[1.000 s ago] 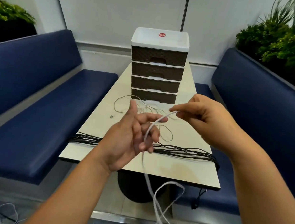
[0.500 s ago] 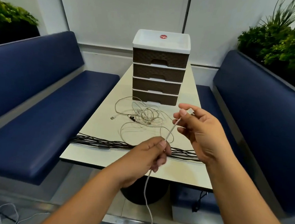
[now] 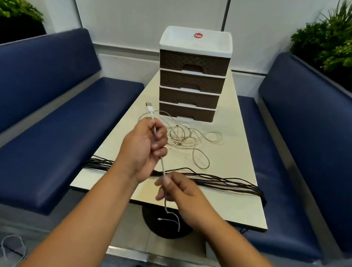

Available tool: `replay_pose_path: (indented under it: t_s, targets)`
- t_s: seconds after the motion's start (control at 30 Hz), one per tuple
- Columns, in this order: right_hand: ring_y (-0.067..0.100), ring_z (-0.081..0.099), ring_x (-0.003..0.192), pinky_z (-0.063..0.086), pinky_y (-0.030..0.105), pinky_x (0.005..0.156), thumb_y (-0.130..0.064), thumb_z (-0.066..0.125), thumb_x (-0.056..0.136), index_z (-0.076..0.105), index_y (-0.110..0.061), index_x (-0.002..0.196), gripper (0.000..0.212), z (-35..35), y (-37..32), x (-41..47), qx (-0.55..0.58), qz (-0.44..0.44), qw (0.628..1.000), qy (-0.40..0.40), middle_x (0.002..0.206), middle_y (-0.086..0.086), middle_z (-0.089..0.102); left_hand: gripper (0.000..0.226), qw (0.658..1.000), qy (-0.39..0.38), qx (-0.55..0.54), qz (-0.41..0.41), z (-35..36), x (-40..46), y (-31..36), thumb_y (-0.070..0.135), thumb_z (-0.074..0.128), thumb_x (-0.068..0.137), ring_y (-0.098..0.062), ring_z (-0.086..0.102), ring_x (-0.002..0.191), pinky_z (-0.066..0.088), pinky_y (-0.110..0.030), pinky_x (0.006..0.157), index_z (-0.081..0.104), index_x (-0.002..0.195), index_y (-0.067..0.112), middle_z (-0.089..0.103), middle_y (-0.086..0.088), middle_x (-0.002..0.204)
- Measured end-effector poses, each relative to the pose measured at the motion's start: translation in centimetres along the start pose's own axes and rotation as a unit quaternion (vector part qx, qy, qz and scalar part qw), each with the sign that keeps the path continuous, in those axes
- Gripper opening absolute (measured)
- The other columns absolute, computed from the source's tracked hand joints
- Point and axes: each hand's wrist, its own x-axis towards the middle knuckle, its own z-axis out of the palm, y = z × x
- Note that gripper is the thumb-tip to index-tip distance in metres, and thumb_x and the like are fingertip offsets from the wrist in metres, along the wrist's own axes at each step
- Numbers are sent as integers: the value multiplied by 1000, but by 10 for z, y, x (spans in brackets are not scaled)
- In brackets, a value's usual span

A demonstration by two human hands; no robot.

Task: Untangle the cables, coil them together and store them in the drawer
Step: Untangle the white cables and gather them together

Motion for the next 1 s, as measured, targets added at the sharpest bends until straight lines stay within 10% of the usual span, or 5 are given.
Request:
replay_pose_path:
  t_s: [0.27,0.47,0.77,0.9,1.0]
  targets:
    - [7,65,92,48,29,91,-28,50,101,71,-18,98,24,-7,22,52,-137,28,989,-52,90,-8,71,34,997,53,55,27,-40,37,10,40,32,106,-5,16,47,11,-21,44,57,119,22,26,7,58]
    - [10,58,91,43,19,71,-28,52,99,68,-22,106,19,-15,42,111,-262,96,960,3,96,-10,65,29,997,63,44,16,-69,73,20,38,31,106,-6,16,48,11,-21,44,54,106,19,28,5,58]
    - [35,44,124,42,43,97,-16,49,96,31,-20,148,55,6,71,218,-574,-54,817,-26,156,8,30,27,997,60,41,-36,-102,118,30,34,33,106,-5,19,44,13,-18,41,52,95,19,32,5,57]
    - [33,52,112,45,40,87,-36,57,93,48,-17,131,44,1,72,248,-655,3,749,-103,126,12,56,28,995,59,49,-62,-112,131,36,34,34,106,-6,20,43,14,-18,39,54,94,17,32,4,57]
    - [30,59,103,46,35,79,-43,54,95,63,-15,111,33,-17,40,267,-617,20,776,-128,109,9,65,28,993,60,63,-76,-118,139,42,33,36,106,-6,19,43,13,-19,40,54,93,16,32,4,57]
